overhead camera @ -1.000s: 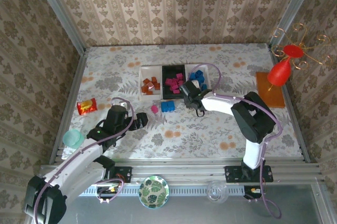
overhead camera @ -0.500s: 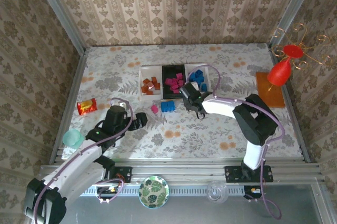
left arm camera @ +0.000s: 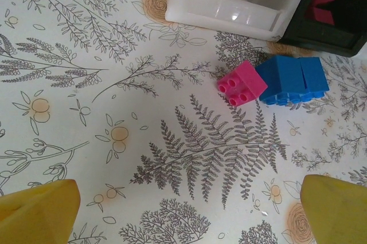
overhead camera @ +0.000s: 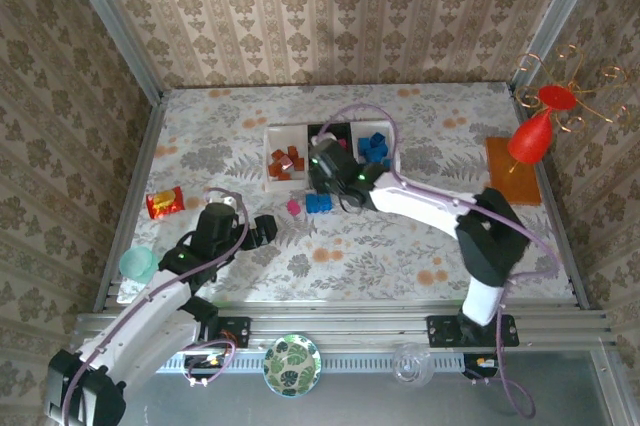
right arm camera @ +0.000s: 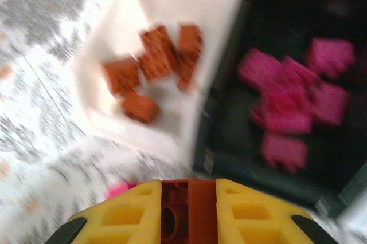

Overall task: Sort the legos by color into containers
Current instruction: Place the lego in the container, then pick up the lego from the center of the table.

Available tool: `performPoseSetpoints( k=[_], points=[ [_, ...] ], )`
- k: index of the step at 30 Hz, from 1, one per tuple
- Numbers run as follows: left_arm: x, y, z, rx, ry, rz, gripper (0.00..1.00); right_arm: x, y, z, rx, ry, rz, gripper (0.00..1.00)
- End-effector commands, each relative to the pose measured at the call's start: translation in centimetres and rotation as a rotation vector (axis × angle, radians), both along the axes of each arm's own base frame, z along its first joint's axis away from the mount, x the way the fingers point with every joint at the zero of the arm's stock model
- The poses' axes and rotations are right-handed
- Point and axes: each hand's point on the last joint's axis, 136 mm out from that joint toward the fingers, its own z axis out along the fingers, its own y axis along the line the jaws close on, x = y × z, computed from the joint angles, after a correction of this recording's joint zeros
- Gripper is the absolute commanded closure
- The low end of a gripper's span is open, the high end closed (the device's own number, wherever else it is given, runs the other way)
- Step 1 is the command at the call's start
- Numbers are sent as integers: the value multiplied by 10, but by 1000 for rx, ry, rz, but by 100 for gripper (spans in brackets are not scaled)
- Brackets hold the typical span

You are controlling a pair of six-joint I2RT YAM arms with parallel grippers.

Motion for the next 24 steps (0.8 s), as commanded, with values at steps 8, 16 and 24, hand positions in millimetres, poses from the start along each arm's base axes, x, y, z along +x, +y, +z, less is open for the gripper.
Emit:
performPoseSetpoints(
  k=[8,16,24],
  points=[
    [-8,9,2,16,24,13,0,62,25,-11,35,60,-40,37],
    [-2,1,-3,-13,17,-2,0,-10,-84,-9,-36,48,-175,26],
    [2,-5,-12,-36,33,-14,0,-64,-189,-81,-73,276,-334,17]
  ],
)
